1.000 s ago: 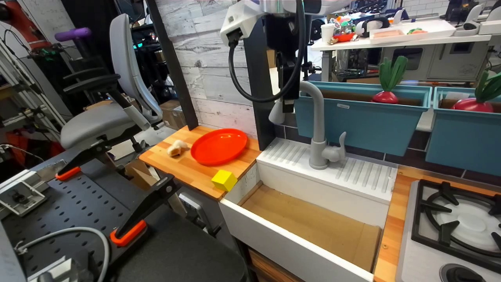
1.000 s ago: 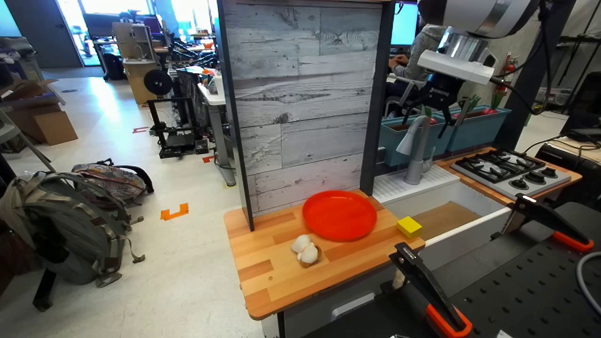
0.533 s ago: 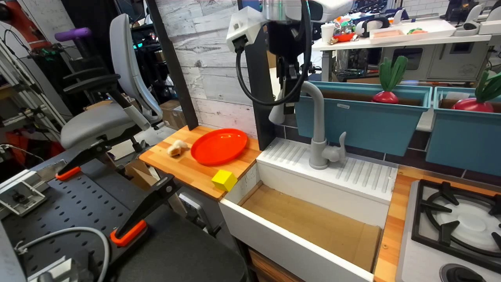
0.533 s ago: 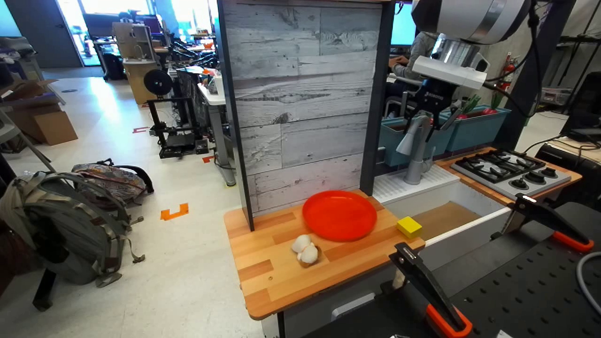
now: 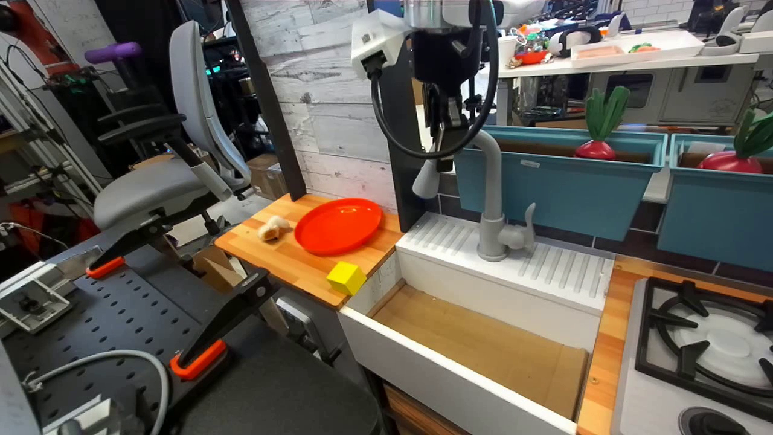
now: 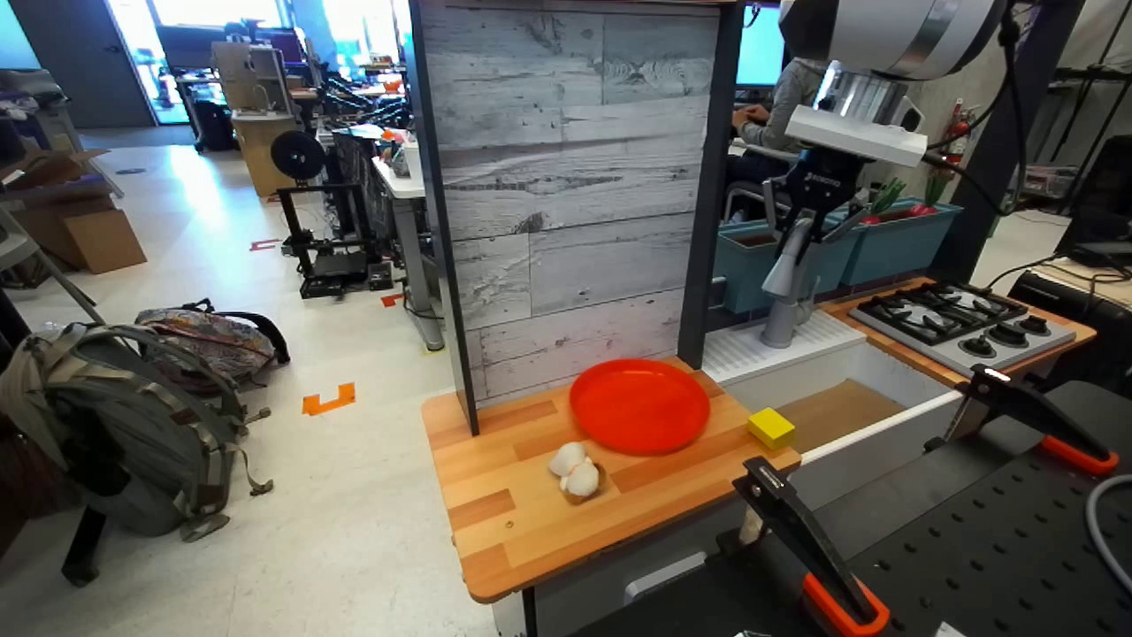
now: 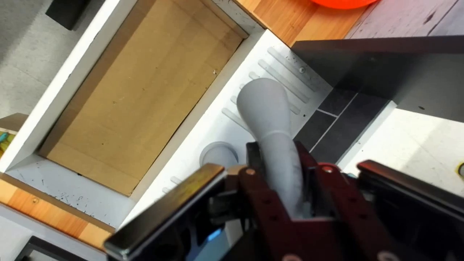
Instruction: Center the faucet
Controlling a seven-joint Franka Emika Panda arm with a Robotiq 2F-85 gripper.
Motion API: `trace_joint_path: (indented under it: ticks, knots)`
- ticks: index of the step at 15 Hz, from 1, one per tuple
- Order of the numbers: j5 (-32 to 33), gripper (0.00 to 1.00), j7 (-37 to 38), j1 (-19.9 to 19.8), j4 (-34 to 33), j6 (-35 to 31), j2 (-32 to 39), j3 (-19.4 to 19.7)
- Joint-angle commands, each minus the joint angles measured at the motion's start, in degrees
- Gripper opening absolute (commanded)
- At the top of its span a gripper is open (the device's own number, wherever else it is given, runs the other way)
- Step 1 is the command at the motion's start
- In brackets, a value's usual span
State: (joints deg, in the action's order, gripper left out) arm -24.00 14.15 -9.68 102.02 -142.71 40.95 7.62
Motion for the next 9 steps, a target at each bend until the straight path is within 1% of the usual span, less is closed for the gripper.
trace_joint_path:
  ticks: [1,3,5,7,9]
  knots:
    - [1.4,0.06,-6.1,-3.9,2.7,3.0,-3.1,-2.0]
    - [2.0,0.06,-9.8,-5.6,2.2,5.7,-3.4,-2.4]
    - [3.9,0.06,-12.5,-6.4,1.0,9.4,-3.3,-1.7]
    - [6.6,0.06,-13.9,-6.3,-0.5,12.5,-2.8,-0.5]
    - [10.7,0.06,-13.1,-5.0,-1.8,13.9,-2.3,1.4]
